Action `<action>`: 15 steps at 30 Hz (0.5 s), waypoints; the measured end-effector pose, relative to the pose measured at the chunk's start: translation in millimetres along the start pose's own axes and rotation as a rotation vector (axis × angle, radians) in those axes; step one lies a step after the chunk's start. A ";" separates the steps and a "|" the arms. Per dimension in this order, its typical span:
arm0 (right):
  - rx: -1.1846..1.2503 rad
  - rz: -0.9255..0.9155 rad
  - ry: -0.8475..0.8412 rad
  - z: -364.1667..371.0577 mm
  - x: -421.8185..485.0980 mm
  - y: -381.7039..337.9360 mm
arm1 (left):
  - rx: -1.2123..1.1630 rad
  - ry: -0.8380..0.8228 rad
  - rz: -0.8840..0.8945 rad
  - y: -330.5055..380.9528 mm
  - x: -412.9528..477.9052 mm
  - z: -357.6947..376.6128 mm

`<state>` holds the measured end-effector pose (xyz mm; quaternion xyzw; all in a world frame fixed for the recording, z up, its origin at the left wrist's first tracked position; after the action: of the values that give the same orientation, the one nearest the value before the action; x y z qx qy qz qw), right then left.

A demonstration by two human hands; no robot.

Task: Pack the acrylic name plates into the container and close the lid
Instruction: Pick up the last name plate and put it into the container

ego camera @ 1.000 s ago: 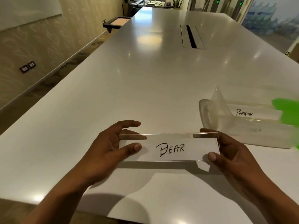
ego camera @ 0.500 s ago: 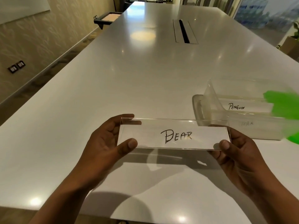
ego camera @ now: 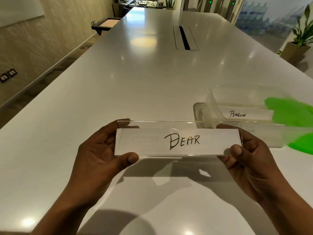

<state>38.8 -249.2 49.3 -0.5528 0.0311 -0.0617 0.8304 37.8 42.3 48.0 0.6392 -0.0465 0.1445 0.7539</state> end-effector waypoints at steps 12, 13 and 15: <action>0.013 0.007 0.011 -7.0 -2.0 5.1 | 0.011 -0.014 -0.020 0.6 -0.9 4.1; 0.014 0.004 0.011 -7.5 -2.0 5.4 | 0.010 -0.015 -0.020 0.7 -0.6 4.6; 0.007 0.001 0.008 -8.1 -1.9 5.1 | 0.018 -0.019 -0.010 1.7 -0.4 5.9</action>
<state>36.2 -254.4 41.4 -0.5496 0.0347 -0.0638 0.8322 37.6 36.7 50.6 0.6476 -0.0491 0.1350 0.7483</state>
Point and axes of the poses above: each hand's wrist, its own x-axis towards the middle knuckle, its own z-axis out of the palm, y = z × x, the point moved 1 cm from there along x, towards the middle knuckle, and after that the axes turned 12 degrees about y, right-handed, at the moved point
